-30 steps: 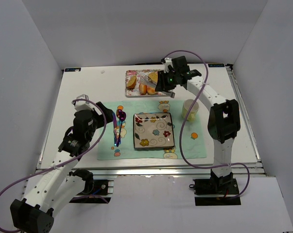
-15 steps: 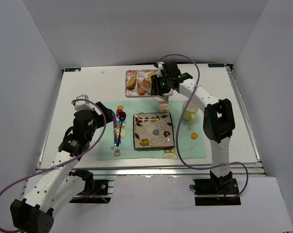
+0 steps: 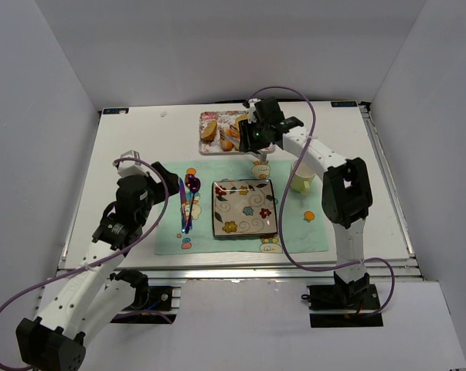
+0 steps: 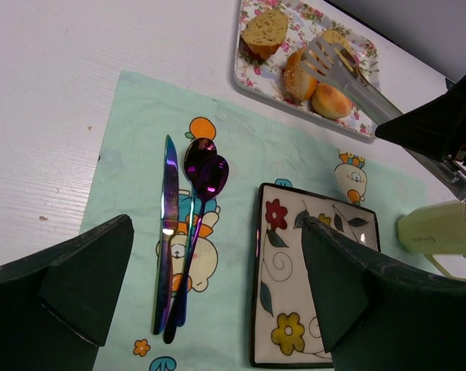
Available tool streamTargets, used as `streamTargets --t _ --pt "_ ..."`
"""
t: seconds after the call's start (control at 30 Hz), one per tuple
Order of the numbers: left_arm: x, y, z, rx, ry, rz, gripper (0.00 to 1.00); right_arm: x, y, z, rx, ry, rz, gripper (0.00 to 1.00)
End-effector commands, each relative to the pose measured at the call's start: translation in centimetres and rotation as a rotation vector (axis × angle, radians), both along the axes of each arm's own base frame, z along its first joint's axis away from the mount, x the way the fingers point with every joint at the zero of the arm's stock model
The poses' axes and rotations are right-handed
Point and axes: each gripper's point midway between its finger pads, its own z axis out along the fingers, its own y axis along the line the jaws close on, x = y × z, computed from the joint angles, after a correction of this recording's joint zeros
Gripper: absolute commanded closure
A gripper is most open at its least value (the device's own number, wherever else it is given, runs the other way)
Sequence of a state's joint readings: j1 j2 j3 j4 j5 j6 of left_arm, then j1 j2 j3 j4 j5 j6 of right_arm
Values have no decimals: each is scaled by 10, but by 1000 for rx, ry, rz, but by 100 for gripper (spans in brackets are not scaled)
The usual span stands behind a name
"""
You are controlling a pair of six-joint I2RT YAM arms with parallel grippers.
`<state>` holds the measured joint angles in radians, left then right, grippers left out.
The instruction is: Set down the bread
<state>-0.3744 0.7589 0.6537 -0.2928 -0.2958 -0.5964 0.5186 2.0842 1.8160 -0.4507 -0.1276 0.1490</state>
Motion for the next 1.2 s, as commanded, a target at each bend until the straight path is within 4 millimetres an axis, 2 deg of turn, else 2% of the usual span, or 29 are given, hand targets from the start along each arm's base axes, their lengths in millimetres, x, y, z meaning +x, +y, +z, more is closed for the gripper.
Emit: streamTargets --t 0.0,0.13,0.5,0.9,1.07,1.17 --pt "-1 4 17 -15 -42 17 2 -3 14 16 19 -48 17 49" --pt "-3 6 18 -14 -46 23 2 -5 15 15 2 -54 2 48" --pt "-3 6 17 -15 -51 21 2 -5 -2 3 -85 -71 -58 48" --pt "-5 7 17 -18 -55 28 2 -7 3 -5 -101 -64 -51 48" --pt "-6 8 20 -18 -59 31 2 -9 6 -11 -97 -48 -43 58" --pt "-6 9 21 -23 -65 35 2 -12 7 -5 -76 -46 -41 73"
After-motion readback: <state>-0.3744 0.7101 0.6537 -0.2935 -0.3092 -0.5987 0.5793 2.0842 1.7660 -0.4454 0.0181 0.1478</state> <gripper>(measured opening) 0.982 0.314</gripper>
